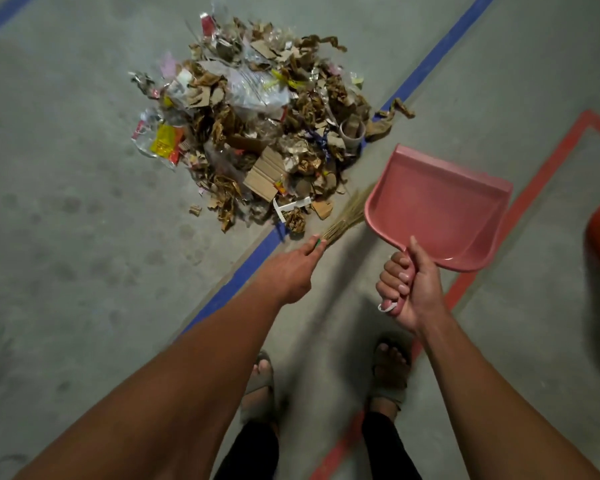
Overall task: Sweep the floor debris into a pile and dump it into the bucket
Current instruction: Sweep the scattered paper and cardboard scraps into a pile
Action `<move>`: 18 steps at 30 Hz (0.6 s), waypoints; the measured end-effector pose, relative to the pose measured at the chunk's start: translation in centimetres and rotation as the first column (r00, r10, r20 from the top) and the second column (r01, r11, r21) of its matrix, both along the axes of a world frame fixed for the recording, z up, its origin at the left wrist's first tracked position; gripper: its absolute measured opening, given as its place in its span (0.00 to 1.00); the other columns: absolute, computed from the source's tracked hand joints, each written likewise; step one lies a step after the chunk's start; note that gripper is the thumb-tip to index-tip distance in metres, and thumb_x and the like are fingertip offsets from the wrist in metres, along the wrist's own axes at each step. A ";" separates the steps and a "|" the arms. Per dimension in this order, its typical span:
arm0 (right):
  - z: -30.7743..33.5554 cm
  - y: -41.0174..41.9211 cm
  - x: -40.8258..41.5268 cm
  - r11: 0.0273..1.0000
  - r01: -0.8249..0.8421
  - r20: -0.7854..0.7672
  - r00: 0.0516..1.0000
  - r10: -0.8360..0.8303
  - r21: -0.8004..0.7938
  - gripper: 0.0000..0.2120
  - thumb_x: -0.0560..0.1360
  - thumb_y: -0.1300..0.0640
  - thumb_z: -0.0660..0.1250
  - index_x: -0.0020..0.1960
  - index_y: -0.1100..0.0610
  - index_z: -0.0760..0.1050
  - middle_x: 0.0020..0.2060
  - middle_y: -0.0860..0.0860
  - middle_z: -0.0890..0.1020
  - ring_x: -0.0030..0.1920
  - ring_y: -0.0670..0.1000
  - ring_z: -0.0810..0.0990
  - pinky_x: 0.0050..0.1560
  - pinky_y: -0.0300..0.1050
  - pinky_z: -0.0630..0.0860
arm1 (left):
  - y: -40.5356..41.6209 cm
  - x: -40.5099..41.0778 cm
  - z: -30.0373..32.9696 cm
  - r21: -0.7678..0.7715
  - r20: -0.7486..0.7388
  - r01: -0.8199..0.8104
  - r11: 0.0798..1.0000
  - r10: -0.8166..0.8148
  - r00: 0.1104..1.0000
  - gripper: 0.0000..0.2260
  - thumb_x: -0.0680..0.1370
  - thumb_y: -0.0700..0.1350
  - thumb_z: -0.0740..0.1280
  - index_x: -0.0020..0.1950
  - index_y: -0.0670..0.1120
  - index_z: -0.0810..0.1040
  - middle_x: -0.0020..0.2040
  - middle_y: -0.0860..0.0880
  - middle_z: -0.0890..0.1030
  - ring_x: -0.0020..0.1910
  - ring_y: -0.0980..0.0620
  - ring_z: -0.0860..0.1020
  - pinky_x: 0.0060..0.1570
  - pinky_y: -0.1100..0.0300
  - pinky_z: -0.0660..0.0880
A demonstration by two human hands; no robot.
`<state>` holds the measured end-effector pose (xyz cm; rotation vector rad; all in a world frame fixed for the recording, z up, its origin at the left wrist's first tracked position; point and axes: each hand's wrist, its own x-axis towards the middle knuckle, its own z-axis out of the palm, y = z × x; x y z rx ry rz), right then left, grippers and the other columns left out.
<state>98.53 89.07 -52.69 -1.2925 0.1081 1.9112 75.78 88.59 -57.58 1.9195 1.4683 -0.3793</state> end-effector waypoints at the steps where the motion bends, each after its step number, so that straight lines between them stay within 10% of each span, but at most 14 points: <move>1: -0.3 0.6 0.5 1.000 -0.009 -0.004 1.000 0.009 0.000 0.23 0.83 0.41 0.63 0.34 0.52 0.65 0.20 0.45 0.63 0.17 0.43 0.60 0.16 0.38 0.57 | 0.9 0.8 -0.2 -0.025 -0.037 0.000 1.000 0.000 0.999 0.39 0.80 0.33 0.59 0.85 0.53 0.43 0.85 0.53 0.44 0.71 0.41 0.72 0.57 0.46 0.78; 13: -1.6 7.2 12.2 0.985 -0.152 -0.056 0.987 0.148 -0.078 0.23 0.82 0.41 0.63 0.34 0.53 0.64 0.19 0.47 0.62 0.15 0.44 0.59 0.15 0.36 0.57 | 3.7 12.1 -2.8 -0.018 -0.113 -0.089 0.996 0.086 0.990 0.43 0.79 0.34 0.59 0.83 0.57 0.36 0.85 0.55 0.39 0.40 0.47 0.77 0.34 0.49 0.81; 18: -2.1 11.6 17.6 0.966 -0.246 -0.009 0.969 0.246 -0.074 0.23 0.82 0.41 0.62 0.34 0.52 0.63 0.21 0.47 0.61 0.16 0.44 0.58 0.16 0.35 0.57 | 11.7 19.3 -4.3 0.001 -0.127 -0.212 0.977 0.211 0.969 0.37 0.81 0.36 0.58 0.85 0.52 0.43 0.85 0.53 0.43 0.55 0.38 0.80 0.47 0.43 0.80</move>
